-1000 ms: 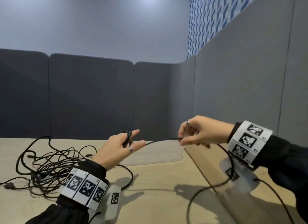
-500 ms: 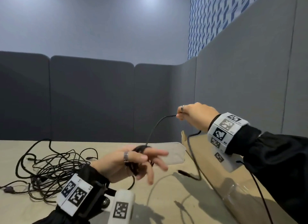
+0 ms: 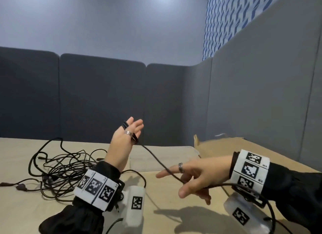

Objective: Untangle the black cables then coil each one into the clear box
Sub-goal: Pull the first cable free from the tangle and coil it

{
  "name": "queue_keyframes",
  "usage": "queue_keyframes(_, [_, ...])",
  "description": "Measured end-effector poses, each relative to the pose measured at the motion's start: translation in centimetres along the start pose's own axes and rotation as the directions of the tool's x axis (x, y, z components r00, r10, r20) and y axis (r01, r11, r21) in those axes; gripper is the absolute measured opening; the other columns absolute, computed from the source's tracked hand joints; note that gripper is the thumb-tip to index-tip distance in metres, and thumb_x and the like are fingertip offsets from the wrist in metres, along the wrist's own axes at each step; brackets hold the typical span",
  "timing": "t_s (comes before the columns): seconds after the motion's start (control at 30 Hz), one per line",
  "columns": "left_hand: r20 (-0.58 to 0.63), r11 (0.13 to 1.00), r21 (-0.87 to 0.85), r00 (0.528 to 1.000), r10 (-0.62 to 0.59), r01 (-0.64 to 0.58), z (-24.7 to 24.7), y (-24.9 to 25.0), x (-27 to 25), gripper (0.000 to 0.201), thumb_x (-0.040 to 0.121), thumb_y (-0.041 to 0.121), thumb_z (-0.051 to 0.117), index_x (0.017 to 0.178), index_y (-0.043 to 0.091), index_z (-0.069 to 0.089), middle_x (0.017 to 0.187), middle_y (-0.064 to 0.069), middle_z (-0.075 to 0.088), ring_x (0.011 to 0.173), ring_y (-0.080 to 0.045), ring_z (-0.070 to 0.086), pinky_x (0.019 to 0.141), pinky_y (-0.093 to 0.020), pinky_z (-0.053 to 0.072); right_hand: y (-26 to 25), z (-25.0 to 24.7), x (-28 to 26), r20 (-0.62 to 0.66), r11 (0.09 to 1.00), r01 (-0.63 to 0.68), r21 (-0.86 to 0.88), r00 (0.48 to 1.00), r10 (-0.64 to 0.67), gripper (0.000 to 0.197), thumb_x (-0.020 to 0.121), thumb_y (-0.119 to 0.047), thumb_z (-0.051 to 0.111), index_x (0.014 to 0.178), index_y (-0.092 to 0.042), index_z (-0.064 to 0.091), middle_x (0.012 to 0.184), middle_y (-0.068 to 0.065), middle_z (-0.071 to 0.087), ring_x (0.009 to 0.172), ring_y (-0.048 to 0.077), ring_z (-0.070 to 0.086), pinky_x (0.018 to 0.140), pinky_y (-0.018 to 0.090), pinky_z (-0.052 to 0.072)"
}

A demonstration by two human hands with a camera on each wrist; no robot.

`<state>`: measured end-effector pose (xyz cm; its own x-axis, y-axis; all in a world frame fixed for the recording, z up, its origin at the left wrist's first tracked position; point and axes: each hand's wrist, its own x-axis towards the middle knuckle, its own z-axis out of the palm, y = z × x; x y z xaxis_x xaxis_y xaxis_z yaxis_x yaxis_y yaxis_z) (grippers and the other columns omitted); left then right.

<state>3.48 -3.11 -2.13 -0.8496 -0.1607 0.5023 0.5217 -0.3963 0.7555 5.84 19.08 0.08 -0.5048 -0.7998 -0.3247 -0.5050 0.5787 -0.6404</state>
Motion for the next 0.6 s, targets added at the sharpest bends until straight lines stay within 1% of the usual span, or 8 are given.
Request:
queue_keyframes(0.07, [0.057,0.974,0.22,0.996,-0.065,0.051,0.0,-0.5,-0.2,0.044,0.099,0.007,0.039,0.142,0.003,0.032,0.124,-0.014,0.057,0.109,-0.024,0.06,0.095,-0.03,0.046,-0.9,0.4,-0.4,-0.005,0.997,0.074,-0.007,0.997,-0.074,0.057,0.092,-0.013,0.058,0.137,-0.043,0.04,0.075,0.016,0.043,0.047,0.008,0.052,0.061,0.03,0.056])
queue_keyframes(0.13, [0.156,0.866,0.5,0.98,-0.122,0.028,0.0,-0.7,-0.6,0.033,0.099,0.014,0.042,0.132,0.015,0.048,0.126,-0.007,0.057,0.093,-0.015,0.064,0.085,-0.023,0.048,-1.7,0.0,-0.9,-0.089,0.986,0.168,-0.015,0.982,-0.168,0.048,0.092,-0.01,0.058,0.132,-0.035,0.049,0.077,0.024,0.045,0.045,0.011,0.052,0.059,0.028,0.056])
queue_keyframes(0.2, [0.29,0.716,0.698,0.923,-0.252,-0.023,0.2,-0.5,-1.4,0.025,0.094,0.038,0.048,0.104,0.023,0.066,0.112,-0.008,0.066,0.068,-0.01,0.061,0.071,-0.02,0.045,-2.3,-1.1,-1.4,-0.3,0.967,0.243,-0.078,0.919,-0.255,0.03,0.093,-0.008,0.057,0.116,-0.026,0.061,0.073,0.031,0.05,0.041,0.01,0.052,0.05,0.021,0.051])
queue_keyframes(0.23, [0.35,0.677,0.735,0.878,-0.326,-0.042,0.2,-0.3,-1.6,0.039,0.088,0.054,0.051,0.097,0.021,0.07,0.095,-0.014,0.07,0.058,-0.012,0.056,0.065,-0.023,0.044,-2.4,-1.8,-1.8,-0.411,0.962,0.245,-0.123,0.869,-0.274,0.023,0.093,-0.008,0.057,0.106,-0.024,0.065,0.071,0.03,0.053,0.039,0.009,0.051,0.046,0.019,0.048])
queue_keyframes(0.3, [0.442,0.726,0.687,0.809,-0.387,-0.028,0.0,0.3,-2.0,0.055,0.07,0.07,0.059,0.094,0.023,0.074,0.068,-0.011,0.064,0.048,-0.013,0.043,0.055,-0.025,0.036,-2.1,-3.0,-2.4,-0.558,0.956,0.174,-0.237,0.781,-0.28,0.016,0.09,-0.01,0.061,0.091,-0.024,0.068,0.067,0.018,0.061,0.037,0.009,0.048,0.042,0.019,0.045])
queue_keyframes(0.4, [0.533,0.863,0.504,0.795,-0.289,-0.025,-0.7,1.0,-1.7,0.055,0.063,0.066,0.07,0.08,0.015,0.077,0.05,0.004,0.048,0.045,-0.009,0.031,0.052,-0.019,0.026,-0.5,-3.9,-3.2,-0.648,0.944,0.02,-0.331,0.722,-0.242,0.008,0.085,-0.019,0.068,0.083,-0.026,0.067,0.052,-0.01,0.057,0.041,0.01,0.051,0.045,0.019,0.043])
queue_keyframes(0.5, [0.605,0.866,0.5,0.725,-0.328,-0.026,-0.3,1.1,-2.0,0.04,0.063,0.051,0.078,0.074,0.013,0.075,0.048,0.006,0.042,0.043,-0.006,0.034,0.044,-0.013,0.026,1.1,-4.2,-3.1,-0.727,0.955,-0.032,-0.296,0.655,-0.204,0.007,0.088,-0.026,0.063,0.085,-0.027,0.069,0.056,-0.005,0.057,0.042,0.013,0.054,0.047,0.022,0.045])
queue_keyframes(0.6, [0.666,0.899,0.422,0.634,-0.393,0.114,0.5,0.8,-2.7,0.043,0.065,0.043,0.078,0.092,0.01,0.075,0.051,-0.003,0.047,0.04,-0.005,0.034,0.043,-0.012,0.029,1.8,-4.3,-1.5,-0.75,0.922,-0.144,-0.358,0.632,-0.192,0.012,0.094,-0.026,0.054,0.096,-0.024,0.066,0.069,0.0,0.058,0.039,0.011,0.055,0.049,0.029,0.05])
